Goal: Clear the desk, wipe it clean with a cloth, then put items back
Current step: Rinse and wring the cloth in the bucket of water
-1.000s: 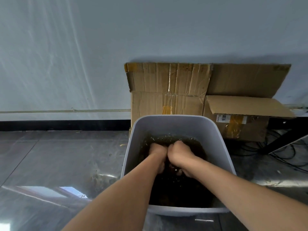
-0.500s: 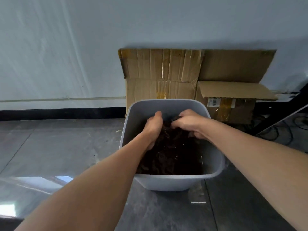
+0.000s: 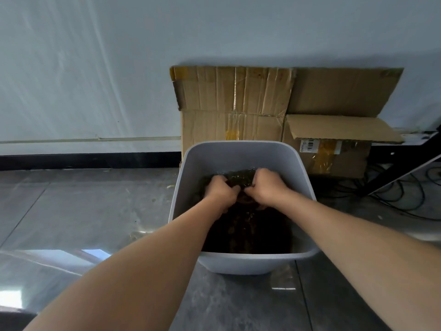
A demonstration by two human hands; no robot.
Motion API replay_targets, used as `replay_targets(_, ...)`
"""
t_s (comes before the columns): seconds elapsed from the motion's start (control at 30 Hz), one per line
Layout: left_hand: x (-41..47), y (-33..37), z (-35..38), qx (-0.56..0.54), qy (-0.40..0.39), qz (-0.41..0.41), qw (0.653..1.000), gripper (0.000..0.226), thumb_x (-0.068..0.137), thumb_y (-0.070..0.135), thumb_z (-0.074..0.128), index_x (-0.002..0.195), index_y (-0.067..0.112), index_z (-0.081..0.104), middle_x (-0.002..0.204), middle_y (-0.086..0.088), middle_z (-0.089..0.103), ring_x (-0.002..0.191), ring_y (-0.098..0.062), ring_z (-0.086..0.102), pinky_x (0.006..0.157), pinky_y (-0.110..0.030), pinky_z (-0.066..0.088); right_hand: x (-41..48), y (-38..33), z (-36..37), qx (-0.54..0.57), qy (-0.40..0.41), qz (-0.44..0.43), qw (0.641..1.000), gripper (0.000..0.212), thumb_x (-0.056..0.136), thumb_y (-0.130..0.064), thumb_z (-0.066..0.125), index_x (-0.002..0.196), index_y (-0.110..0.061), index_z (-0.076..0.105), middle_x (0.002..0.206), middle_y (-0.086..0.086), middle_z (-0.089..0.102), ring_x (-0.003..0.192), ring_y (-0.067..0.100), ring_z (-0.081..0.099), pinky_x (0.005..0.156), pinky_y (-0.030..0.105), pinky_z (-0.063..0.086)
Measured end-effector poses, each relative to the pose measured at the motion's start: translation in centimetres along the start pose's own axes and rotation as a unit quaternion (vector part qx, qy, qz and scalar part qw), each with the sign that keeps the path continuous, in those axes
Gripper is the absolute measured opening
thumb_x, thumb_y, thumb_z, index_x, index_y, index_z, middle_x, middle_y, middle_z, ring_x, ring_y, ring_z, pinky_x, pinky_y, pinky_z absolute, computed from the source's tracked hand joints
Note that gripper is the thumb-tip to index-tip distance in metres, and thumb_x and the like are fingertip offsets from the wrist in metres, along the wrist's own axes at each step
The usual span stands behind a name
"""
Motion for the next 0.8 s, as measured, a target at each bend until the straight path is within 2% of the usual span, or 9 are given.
replay_targets(0.1, 0.2, -0.3, 0.5, 0.212, 0.001, 0.086, 0.974, 0.030, 0.096, 0.021, 0.060, 0.125, 0.013, 0.058, 0.125, -0.011, 0.060, 0.117, -0.029, 0.057, 0.102, -0.041, 0.047, 0.1, 0.3, 1.8, -0.133, -0.059, -0.029, 0.989, 0.049, 0.097, -0.016, 0.055, 0.140, -0.008, 0.035, 0.121, 0.015, 0.057, 0.108, 0.031, 0.059, 0.097, 0.043, 0.049)
replay_targets(0.23, 0.8, -0.8, 1.3, 0.336, -0.078, 0.056, 0.937, 0.031, 0.097, 0.014, 0.054, 0.127, 0.010, 0.057, 0.127, -0.014, 0.060, 0.116, -0.031, 0.058, 0.097, -0.039, 0.049, 0.9, 0.4, 3.2, -0.180, -0.141, 0.000, 0.974, 0.069, 0.095, -0.014, 0.053, 0.153, -0.014, 0.015, 0.140, 0.022, 0.047, 0.123, 0.036, 0.053, 0.102, 0.046, 0.046)
replay_targets(0.3, 0.9, -1.0, 1.2, 0.280, -0.123, 0.025, 0.952, 0.029, 0.099, 0.019, 0.051, 0.125, 0.009, 0.058, 0.120, -0.012, 0.063, 0.109, -0.030, 0.061, 0.089, -0.038, 0.052, 1.4, 0.5, 3.4, -0.155, -0.135, 0.019, 0.978, 0.050, 0.095, -0.017, 0.055, 0.141, -0.006, 0.039, 0.133, 0.021, 0.054, 0.117, 0.035, 0.057, 0.094, 0.039, 0.049)
replay_targets(0.37, 0.3, -0.6, 1.3, 0.115, -0.164, -0.041, 0.979, 0.023, 0.102, 0.021, 0.043, 0.110, 0.009, 0.061, 0.092, -0.010, 0.062, 0.078, -0.025, 0.061, 0.058, -0.029, 0.052, 1.6, 0.4, 3.4, -0.072, -0.107, 0.047, 0.991, 0.019, 0.098, -0.018, 0.051, 0.110, -0.007, 0.060, 0.113, 0.016, 0.064, 0.097, 0.031, 0.062, 0.075, 0.033, 0.049)
replay_targets(0.43, -0.1, 0.0, 1.2, 0.002, -0.138, -0.089, 0.986, 0.028, 0.103, 0.019, 0.036, 0.086, 0.010, 0.056, 0.070, -0.009, 0.054, 0.051, -0.019, 0.047, 0.039, -0.017, 0.035, 1.4, -0.1, 3.4, 0.063, -0.073, 0.090, 0.991, 0.025, 0.100, -0.020, 0.046, 0.099, -0.004, 0.064, 0.097, 0.017, 0.067, 0.077, 0.029, 0.062, 0.052, 0.030, 0.046)
replay_targets(0.5, 0.1, 0.3, 1.0, -0.069, -0.075, -0.119, 0.988, 0.027, 0.101, 0.016, 0.035, 0.081, 0.009, 0.052, 0.069, -0.012, 0.053, 0.048, -0.018, 0.043, 0.040, -0.015, 0.029, 0.8, -1.0, 3.3, 0.187, -0.045, 0.138, 0.972, 0.028, 0.102, -0.023, 0.041, 0.093, -0.003, 0.059, 0.078, 0.017, 0.061, 0.056, 0.024, 0.054, 0.038, 0.021, 0.035)
replay_targets(0.6, -0.2, 0.8, 0.6, -0.172, -0.072, -0.146, 0.971, 0.027, 0.100, 0.015, 0.033, 0.081, 0.011, 0.051, 0.069, -0.011, 0.051, 0.050, -0.019, 0.043, 0.042, -0.017, 0.025, -0.2, -2.1, 2.8, 0.205, -0.024, 0.136, 0.969, 0.029, 0.103, -0.027, 0.040, 0.094, -0.004, 0.055, 0.071, 0.014, 0.057, 0.049, 0.021, 0.049, 0.038, 0.018, 0.035)
replay_targets(0.7, -0.9, 1.5, 0.6, -0.164, -0.150, -0.118, 0.968, 0.034, 0.105, 0.021, 0.036, 0.074, 0.014, 0.045, 0.059, -0.006, 0.041, 0.035, -0.011, 0.031, 0.036, -0.009, 0.017, 0.1, -1.0, 2.0, 0.118, 0.024, 0.118, 0.986, 0.030, 0.103, -0.020, 0.037, 0.094, -0.001, 0.059, 0.084, 0.018, 0.065, 0.065, 0.029, 0.061, 0.053, 0.033, 0.052)
replay_targets(0.8, -1.1, 1.6, 0.5, -0.124, -0.185, -0.101, 0.970, 0.025, 0.103, 0.023, 0.043, 0.079, 0.017, 0.044, 0.059, 0.000, 0.040, 0.035, -0.006, 0.027, 0.036, -0.010, 0.015, 0.6, 0.5, 1.4, 0.012, 0.012, 0.095, 0.995, 0.038, 0.101, -0.012, 0.036, 0.138, -0.006, 0.040, 0.122, 0.020, 0.059, 0.091, 0.033, 0.061, 0.061, 0.038, 0.054)
Point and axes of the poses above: each hand's wrist, its own x-axis towards the middle knuckle, its own z-axis out of the palm, y = z × x, the point moved 1 cm from there along x, towards the middle knuckle
